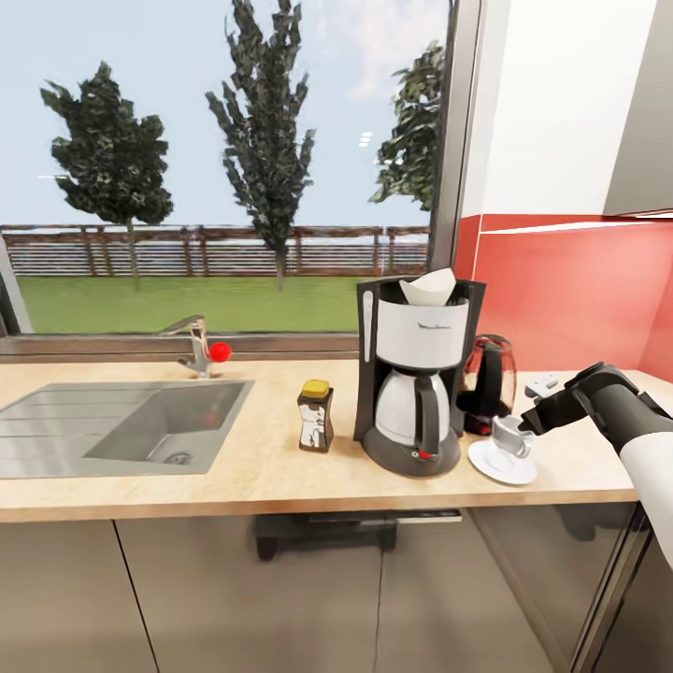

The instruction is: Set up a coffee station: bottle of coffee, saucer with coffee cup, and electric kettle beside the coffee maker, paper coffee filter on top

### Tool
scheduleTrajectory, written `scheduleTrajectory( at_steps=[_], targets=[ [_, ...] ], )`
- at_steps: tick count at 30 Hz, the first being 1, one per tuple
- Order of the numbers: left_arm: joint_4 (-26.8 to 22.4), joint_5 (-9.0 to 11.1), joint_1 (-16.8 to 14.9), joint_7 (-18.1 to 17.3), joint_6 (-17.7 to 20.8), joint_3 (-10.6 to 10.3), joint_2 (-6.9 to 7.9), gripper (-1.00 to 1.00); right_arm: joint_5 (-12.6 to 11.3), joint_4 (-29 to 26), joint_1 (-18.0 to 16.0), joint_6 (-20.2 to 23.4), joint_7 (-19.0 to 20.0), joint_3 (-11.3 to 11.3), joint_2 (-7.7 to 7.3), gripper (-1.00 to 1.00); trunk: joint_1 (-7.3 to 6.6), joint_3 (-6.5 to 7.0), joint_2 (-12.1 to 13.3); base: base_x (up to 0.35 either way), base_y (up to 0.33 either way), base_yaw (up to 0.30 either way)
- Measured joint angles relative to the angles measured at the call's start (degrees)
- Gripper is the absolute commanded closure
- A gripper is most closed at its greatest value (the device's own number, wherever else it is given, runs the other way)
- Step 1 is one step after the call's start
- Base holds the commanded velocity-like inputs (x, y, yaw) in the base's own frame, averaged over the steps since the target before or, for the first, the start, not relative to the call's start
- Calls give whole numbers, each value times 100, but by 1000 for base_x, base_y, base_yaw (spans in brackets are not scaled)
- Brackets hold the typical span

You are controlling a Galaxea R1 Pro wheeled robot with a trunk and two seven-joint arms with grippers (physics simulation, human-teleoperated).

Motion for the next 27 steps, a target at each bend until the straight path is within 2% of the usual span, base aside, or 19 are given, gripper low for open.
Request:
scheduleTrajectory(
  at_steps=[12,21,25,27],
  targets=[
    [0,1,0,-5,0,0,0,-100,1,15,1,-1,-6,-5,10,100,1,0,0,18,-14,0],
    [0,0,0,-4,0,-1,0,-100,3,19,1,-3,-6,-5,8,100,198,-161,-359,0,0,0],
    [0,1,0,-5,0,0,0,-100,1,17,1,-8,-6,-5,8,100,199,-162,-361,0,0,0],
    [0,0,0,-6,0,-1,0,-100,2,17,1,-9,-6,-5,8,100,242,-197,-440,0,0,0]
  ],
)
